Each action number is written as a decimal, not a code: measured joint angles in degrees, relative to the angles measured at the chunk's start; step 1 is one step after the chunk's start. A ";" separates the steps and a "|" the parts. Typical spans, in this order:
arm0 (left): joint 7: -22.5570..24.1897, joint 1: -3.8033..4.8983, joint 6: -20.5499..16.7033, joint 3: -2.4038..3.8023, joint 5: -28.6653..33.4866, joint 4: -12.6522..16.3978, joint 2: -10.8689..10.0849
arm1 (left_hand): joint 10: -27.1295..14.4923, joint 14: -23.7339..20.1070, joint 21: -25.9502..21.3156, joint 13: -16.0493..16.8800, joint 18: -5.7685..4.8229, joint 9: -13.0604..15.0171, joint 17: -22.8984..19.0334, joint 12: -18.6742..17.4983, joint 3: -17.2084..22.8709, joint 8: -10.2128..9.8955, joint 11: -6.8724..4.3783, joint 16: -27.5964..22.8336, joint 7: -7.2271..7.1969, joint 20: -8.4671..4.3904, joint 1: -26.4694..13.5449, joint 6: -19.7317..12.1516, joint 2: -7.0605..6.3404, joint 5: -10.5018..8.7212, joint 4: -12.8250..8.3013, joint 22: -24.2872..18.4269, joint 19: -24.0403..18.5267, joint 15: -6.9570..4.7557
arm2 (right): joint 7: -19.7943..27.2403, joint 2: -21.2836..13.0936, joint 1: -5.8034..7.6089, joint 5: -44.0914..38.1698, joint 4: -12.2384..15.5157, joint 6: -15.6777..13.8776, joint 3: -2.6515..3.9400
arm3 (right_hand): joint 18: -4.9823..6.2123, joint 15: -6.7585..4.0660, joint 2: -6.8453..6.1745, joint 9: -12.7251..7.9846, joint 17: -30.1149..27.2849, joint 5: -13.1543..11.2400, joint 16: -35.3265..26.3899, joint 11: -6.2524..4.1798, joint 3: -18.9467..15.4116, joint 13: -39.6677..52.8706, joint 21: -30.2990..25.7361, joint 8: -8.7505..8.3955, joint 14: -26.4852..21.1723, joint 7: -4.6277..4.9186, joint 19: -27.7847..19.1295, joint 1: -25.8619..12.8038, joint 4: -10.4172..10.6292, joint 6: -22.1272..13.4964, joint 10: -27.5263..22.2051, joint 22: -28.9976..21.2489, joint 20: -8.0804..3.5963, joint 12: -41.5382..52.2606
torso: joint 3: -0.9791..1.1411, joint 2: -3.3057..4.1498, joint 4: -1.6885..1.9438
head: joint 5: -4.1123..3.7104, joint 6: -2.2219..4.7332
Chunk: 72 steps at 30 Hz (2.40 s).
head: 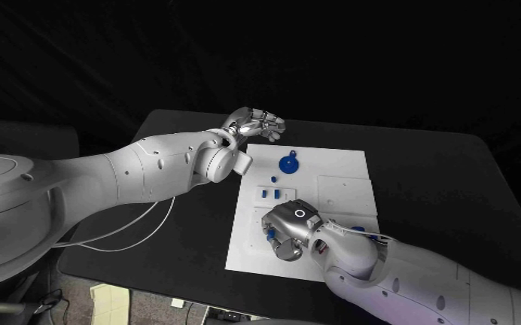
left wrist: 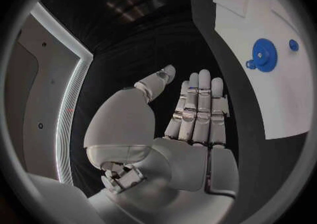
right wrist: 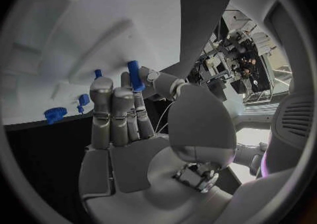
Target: Assemble the parts on the task board
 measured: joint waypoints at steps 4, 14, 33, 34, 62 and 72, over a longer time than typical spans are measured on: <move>-0.01 0.00 0.02 0.00 0.00 0.00 0.00 | 0.00 0.00 0.00 0.00 0.00 0.00 0.06 0.00 -0.09 0.00 0.00 0.00 0.00 0.00 0.00 0.00 0.00 0.00 -0.09 0.04 0.00 0.00 | 0.32 0.12 0.01 0.75 -0.23 0.00 -0.06 | 0.01 0.16 -2.05 -0.29 -0.20 1.36 0.00 0.15 -2.54 -0.70 0.33 -1.12 -0.13 0.75 -0.08 -2.05 -0.54 -1.34 -0.41 0.00 -0.05 -0.83 | 0.00 -0.01 0.00 | -0.05 0.00; -0.03 0.00 0.06 0.00 0.00 -0.02 -0.01 | 0.00 0.00 0.00 -0.05 0.00 0.00 0.06 0.00 -0.16 0.00 0.00 0.00 0.00 0.00 0.00 0.00 0.00 0.00 -0.16 0.04 0.00 0.00 | 1.12 0.10 -0.05 2.83 -0.56 -0.49 -0.24 | 0.00 0.87 -3.44 -0.78 -0.37 2.02 0.00 1.11 -9.80 -1.57 0.34 -1.95 -0.07 1.52 -0.53 -5.13 -1.86 -2.93 -2.61 -0.01 0.07 -1.53 | 0.00 -0.01 0.00 | -0.06 -0.09; -0.09 0.00 0.16 0.00 0.01 -0.04 -0.06 | 0.00 0.00 0.00 -0.04 0.00 0.00 0.18 0.00 -0.16 0.00 0.00 0.00 -0.20 0.00 0.00 -0.20 0.00 0.00 -0.16 0.08 0.00 0.00 | 2.19 -1.03 -0.17 5.35 0.24 -4.79 -0.34 | 0.00 2.20 -4.29 -1.62 -0.95 2.03 0.00 2.17 -13.12 -3.20 -0.35 -3.57 -0.51 2.67 -0.81 -5.19 -1.89 -5.69 -6.35 -0.02 0.22 -3.09 | 0.01 -0.01 0.02 | -0.12 0.03; -0.09 0.00 0.16 0.00 0.01 -0.04 -0.07 | 0.00 0.00 0.00 -0.04 -0.01 0.00 0.18 0.00 -0.16 0.00 0.00 0.00 -0.20 0.00 0.00 -0.20 0.00 0.00 -0.16 0.08 0.00 0.00 | 2.30 -1.14 -0.17 5.61 0.30 -5.17 -0.33 | -0.01 2.41 -4.43 -1.71 -1.00 2.26 0.00 2.37 -13.47 -3.44 -0.37 -3.78 -0.53 2.88 -0.82 -5.34 -1.88 -5.93 -6.90 -0.02 0.23 -3.35 | 0.01 -0.01 0.02 | -0.12 0.04; -0.16 -0.14 0.33 -0.03 0.02 -0.74 -0.77 | -0.21 0.00 0.00 -0.03 -0.02 0.00 0.41 0.00 -0.29 0.00 0.21 -0.22 0.01 0.00 -0.15 -0.40 0.15 0.00 -0.03 0.11 0.00 0.00 | 6.92 -20.86 11.55 32.10 10.59 -2.19 4.85 | -0.05 -0.03 -1.44 -1.19 -1.93 8.84 -0.01 0.22 -22.91 2.17 -2.20 -3.29 -1.66 2.22 -1.45 -10.88 0.39 -7.09 -1.83 -0.03 0.49 9.92 | 0.07 -0.14 -0.19 | -3.82 2.37; -0.15 -0.73 0.45 -0.04 0.20 0.35 -2.02 | -0.21 0.00 -0.22 -0.03 -0.02 0.00 0.51 0.00 -0.50 0.00 0.21 -0.22 0.01 0.00 -0.22 -0.40 0.22 0.00 0.17 0.17 0.00 0.00 | -3.43 -24.33 14.60 47.77 4.99 9.20 4.76 | 0.55 -2.16 -1.33 0.01 1.38 3.70 3.91 -2.60 -16.67 35.30 0.02 -3.51 -0.96 0.41 0.09 -9.03 7.91 -7.08 -9.77 -0.03 -1.06 51.24 | 0.25 -0.20 -0.32 | -6.53 3.50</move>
